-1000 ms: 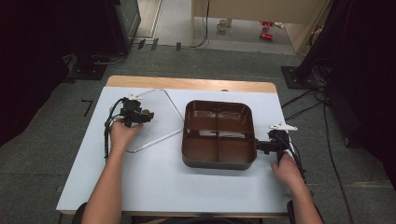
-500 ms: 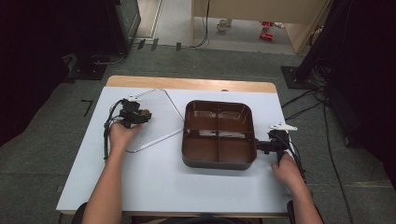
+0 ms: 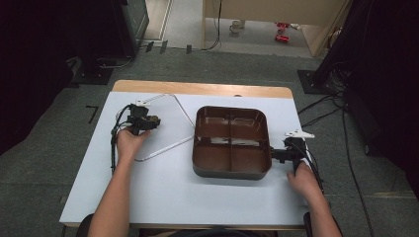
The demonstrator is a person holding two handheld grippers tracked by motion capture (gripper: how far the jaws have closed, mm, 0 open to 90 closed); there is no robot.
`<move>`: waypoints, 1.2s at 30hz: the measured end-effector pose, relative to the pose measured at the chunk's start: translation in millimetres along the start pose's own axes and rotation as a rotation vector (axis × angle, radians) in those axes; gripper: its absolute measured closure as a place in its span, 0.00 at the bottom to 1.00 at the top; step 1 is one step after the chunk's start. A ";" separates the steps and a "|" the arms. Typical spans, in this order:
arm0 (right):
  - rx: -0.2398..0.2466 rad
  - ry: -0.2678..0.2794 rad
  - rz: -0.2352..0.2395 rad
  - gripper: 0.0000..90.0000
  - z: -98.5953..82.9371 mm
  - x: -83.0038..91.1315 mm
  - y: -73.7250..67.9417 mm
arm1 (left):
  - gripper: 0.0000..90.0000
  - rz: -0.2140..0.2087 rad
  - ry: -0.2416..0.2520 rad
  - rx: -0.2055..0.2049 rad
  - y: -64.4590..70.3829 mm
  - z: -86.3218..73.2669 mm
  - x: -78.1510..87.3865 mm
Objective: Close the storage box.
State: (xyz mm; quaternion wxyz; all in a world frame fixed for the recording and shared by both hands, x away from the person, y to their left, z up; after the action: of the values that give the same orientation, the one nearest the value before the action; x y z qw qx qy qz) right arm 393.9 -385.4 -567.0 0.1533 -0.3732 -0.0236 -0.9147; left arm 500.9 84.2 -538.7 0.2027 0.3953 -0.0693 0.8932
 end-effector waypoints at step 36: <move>0.001 -0.001 0.000 0.09 -0.1 0.1 0.1 | 0.66 -0.087 0.094 0.015 4.4 32.6 63.6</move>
State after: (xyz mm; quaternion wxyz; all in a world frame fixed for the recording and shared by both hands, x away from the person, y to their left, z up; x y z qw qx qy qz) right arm 393.9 -385.6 -567.0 0.1534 -0.3737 -0.0241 -0.9145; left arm 482.7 90.4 -469.8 0.2413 0.3572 -0.0356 0.9016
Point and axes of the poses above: each handheld gripper's, and its own axes: x roughly backward along the jaws, z roughly out of its top, y roughly to its right, the point moved 9 cm from there along -x, roughly forward along the jaws, and after that the axes turned 3 degrees about z, right-handed, at the moved point
